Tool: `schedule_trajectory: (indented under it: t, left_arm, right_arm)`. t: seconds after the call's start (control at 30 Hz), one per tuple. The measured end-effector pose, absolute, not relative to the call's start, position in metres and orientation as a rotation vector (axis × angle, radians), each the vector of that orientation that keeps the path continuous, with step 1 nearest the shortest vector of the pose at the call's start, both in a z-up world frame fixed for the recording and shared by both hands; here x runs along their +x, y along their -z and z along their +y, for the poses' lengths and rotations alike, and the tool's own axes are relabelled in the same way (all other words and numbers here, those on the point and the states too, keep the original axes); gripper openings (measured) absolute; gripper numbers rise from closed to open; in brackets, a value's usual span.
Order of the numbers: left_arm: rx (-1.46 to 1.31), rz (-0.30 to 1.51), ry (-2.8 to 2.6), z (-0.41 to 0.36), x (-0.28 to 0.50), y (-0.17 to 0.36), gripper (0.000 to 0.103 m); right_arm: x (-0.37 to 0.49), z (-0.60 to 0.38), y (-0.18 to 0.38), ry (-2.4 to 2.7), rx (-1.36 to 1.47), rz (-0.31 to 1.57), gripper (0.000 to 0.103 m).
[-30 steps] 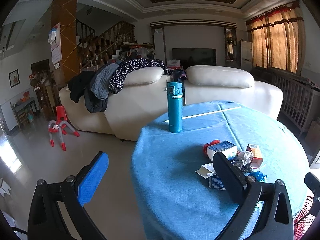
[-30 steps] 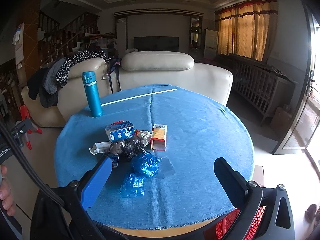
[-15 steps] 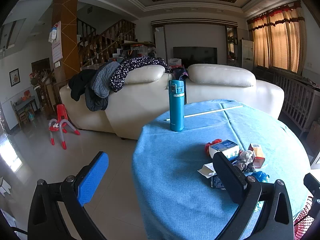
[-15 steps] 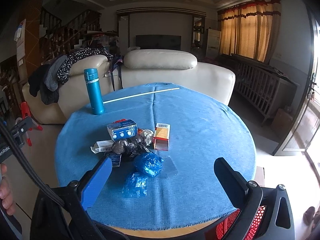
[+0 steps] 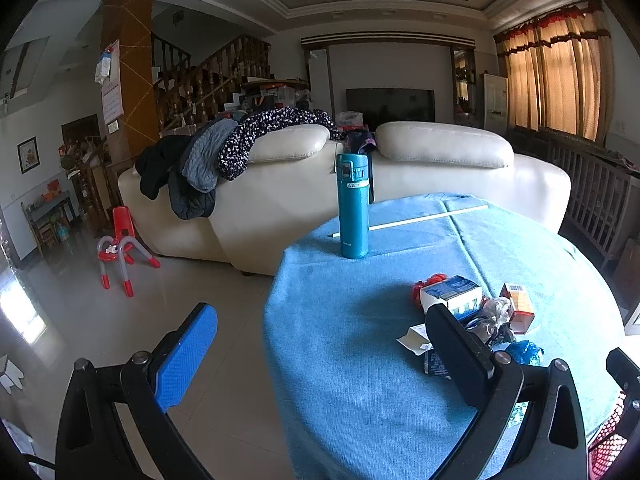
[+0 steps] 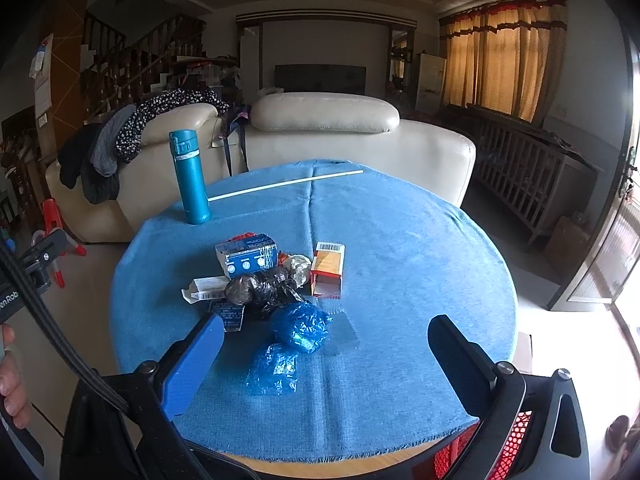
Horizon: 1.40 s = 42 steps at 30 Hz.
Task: Collect trash
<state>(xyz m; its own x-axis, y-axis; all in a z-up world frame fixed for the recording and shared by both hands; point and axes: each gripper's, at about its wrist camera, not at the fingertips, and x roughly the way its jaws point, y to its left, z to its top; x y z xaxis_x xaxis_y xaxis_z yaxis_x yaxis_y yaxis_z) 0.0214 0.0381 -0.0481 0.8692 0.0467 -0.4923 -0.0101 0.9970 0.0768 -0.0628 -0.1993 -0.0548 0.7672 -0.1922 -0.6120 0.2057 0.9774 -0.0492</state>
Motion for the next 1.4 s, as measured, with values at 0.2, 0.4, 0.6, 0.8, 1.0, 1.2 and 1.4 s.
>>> schedule_trajectory:
  t: [0.2,0.4,0.6,0.8,1.0,1.2,1.4]
  left_arm:
    - [0.076,0.565,-0.019,0.036,0.035,0.063,0.103]
    - [0.098,0.621,-0.002,0.028,0.048,0.080,0.103]
    - [0.116,0.641,0.014,0.024,0.059,0.088,0.103]
    - [0.130,0.773,0.197,0.017,0.109,0.114,0.103]
    - [0.150,0.960,0.416,-0.003,0.170,0.155,0.103]
    - [0.132,1.043,0.571,-0.028,0.208,0.182,0.103]
    - [0.137,1.146,0.665,-0.048,0.226,0.203,0.090]
  right_arm:
    - [-0.054,-0.210,0.069,0.217,0.043,0.706,0.103]
    - [-0.041,-0.219,0.083,0.227,0.071,0.757,0.103]
    - [-0.033,-0.215,0.087,0.229,0.049,0.768,0.103]
    - [-0.012,-0.220,0.108,0.156,0.102,0.847,0.103]
    - [0.030,-0.251,0.162,0.016,0.368,1.029,0.088]
    - [0.055,-0.261,0.194,-0.004,0.485,1.110,0.079]
    - [0.078,-0.258,0.210,-0.020,0.545,1.156,0.069]
